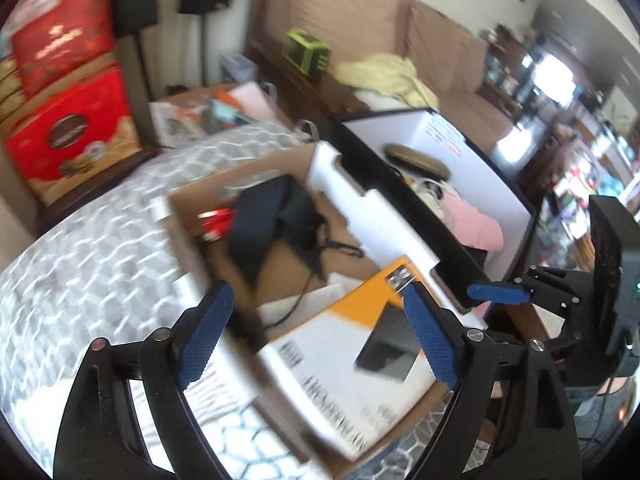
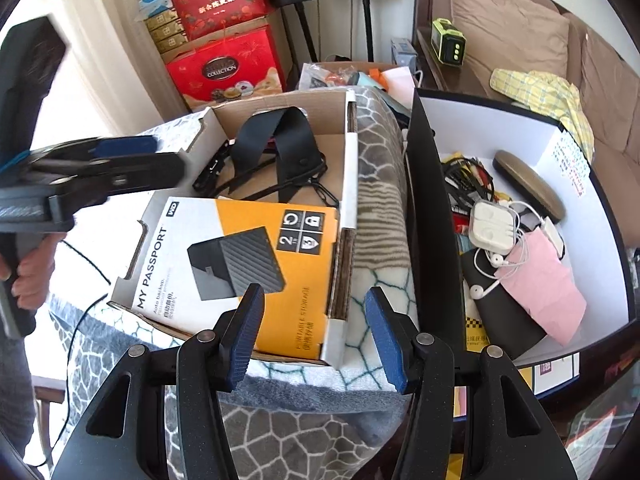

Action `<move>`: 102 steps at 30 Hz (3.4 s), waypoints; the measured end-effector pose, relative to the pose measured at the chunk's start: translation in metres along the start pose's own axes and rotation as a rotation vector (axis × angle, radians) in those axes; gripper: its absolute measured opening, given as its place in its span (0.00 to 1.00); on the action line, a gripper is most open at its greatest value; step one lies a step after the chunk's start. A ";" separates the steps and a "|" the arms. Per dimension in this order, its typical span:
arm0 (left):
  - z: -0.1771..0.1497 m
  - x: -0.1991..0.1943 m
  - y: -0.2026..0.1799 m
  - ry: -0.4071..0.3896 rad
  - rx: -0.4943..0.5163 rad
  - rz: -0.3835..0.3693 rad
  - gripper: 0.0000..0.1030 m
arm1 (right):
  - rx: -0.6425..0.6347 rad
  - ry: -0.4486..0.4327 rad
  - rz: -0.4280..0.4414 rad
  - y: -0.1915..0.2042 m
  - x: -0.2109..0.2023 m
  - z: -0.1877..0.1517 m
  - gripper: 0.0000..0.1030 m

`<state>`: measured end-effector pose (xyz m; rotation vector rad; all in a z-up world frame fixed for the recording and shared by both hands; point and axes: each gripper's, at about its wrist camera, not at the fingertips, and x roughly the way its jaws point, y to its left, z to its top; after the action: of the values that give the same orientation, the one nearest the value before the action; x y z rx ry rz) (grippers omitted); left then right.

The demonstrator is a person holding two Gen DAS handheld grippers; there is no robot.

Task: Organize objects

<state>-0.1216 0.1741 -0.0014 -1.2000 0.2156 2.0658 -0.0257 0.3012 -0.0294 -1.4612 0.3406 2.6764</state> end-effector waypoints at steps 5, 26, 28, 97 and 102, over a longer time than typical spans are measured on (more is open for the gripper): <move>-0.023 -0.016 0.033 -0.010 -0.158 0.053 0.84 | 0.040 0.001 -0.006 -0.002 0.006 0.005 0.53; -0.026 0.042 0.068 0.087 -0.374 0.154 0.40 | 0.128 0.041 -0.116 -0.026 0.059 0.065 0.24; -0.026 0.046 0.069 0.098 -0.386 0.146 0.31 | 0.126 0.058 -0.110 -0.025 0.065 0.066 0.18; -0.160 -0.223 0.177 -0.377 -0.629 0.438 0.91 | -0.172 -0.246 0.007 0.149 -0.030 0.036 0.53; -0.182 -0.261 0.163 -0.424 -0.637 0.490 0.97 | -0.162 -0.289 -0.010 0.148 -0.062 0.015 0.59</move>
<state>-0.0249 -0.1617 0.0762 -1.0808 -0.4231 2.8980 -0.0296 0.1632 0.0544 -1.0793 0.0980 2.9104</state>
